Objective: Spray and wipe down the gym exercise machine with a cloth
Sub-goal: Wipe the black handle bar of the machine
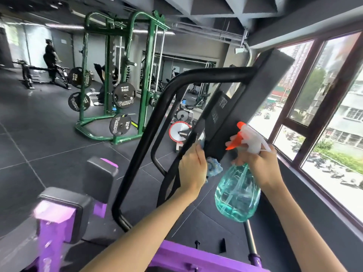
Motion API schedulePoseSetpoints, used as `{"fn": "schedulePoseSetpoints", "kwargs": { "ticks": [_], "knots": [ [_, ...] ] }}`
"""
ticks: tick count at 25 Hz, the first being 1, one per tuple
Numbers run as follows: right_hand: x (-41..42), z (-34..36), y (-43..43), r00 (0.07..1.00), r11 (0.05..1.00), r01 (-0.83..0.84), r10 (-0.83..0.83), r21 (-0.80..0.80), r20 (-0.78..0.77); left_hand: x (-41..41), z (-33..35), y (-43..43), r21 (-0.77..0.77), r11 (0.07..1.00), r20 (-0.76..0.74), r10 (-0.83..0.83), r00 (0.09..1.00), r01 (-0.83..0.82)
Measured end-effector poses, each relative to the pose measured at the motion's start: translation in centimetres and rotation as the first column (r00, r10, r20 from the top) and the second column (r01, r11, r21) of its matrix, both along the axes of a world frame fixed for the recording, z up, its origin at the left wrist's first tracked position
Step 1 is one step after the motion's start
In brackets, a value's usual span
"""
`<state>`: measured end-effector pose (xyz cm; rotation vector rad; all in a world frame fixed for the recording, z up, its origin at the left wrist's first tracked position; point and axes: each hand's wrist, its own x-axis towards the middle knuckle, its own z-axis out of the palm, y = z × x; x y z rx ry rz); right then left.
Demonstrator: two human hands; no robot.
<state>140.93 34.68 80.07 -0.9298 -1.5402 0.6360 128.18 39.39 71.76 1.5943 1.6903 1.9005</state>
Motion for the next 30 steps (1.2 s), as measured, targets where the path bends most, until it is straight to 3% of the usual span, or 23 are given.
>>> {"fn": "schedulePoseSetpoints", "kwargs": {
  "ticks": [4, 6, 8, 13, 15, 18, 20, 22, 24, 27, 30],
  "knots": [
    [-0.8, -0.5, -0.2, 1.0, 1.0, 0.015, -0.015, 0.009, 0.02, -2.4, -5.9, -0.7, -0.339, 0.933, 0.274, -0.029, 0.961, 0.124],
    [-1.4, -0.8, -0.1, 0.998, 1.0, 0.027, -0.026, -0.008, 0.052, -2.9, -5.1, -0.4, -0.397, 0.899, 0.295, -0.066, 0.953, 0.185],
    [-1.9, -1.0, -0.2, 0.997, 0.999, 0.024, -0.022, -0.021, 0.068, -2.5, -3.0, -0.2, -0.329, 0.918, 0.253, -0.14, 0.957, 0.222],
    [-2.3, -1.5, -0.2, 0.994, 0.999, 0.034, -0.032, -0.014, 0.104, -0.5, 2.1, -0.8, 0.067, 0.945, 0.223, -0.328, 0.918, 0.321],
    [-2.3, -1.8, -0.2, 0.99, 0.999, 0.051, -0.048, -0.015, 0.134, -0.8, -0.4, -0.4, 0.073, 0.95, 0.212, -0.312, 0.926, 0.304],
    [-2.5, -2.1, 0.1, 0.989, 0.998, 0.054, -0.051, -0.021, 0.142, -3.3, -8.6, 0.4, -0.202, 0.941, 0.312, -0.201, 0.929, 0.272],
    [-3.0, -2.4, 0.2, 0.989, 0.999, 0.038, -0.034, -0.029, 0.145, -5.6, -12.9, 0.8, -0.427, 0.854, 0.361, -0.141, 0.922, 0.298],
    [-3.5, -3.2, 0.6, 0.98, 0.998, 0.014, -0.003, -0.054, 0.2, -6.4, -14.1, 0.6, -0.516, 0.788, 0.398, -0.126, 0.909, 0.335],
    [-4.0, -3.9, 0.8, 0.972, 0.996, -0.03, 0.048, -0.081, 0.231, -5.9, -12.7, 0.3, -0.45, 0.828, 0.38, -0.162, 0.911, 0.335],
    [-3.8, -4.2, 1.0, 0.974, 0.989, -0.103, 0.121, -0.102, 0.192, -4.0, -10.1, -0.9, -0.182, 0.921, 0.413, -0.245, 0.877, 0.343],
    [-3.5, -4.1, 1.1, 0.968, 0.983, -0.152, 0.169, -0.102, 0.185, -3.4, -12.2, -0.6, -0.075, 0.975, 0.332, -0.176, 0.927, 0.212]
  ]
}}
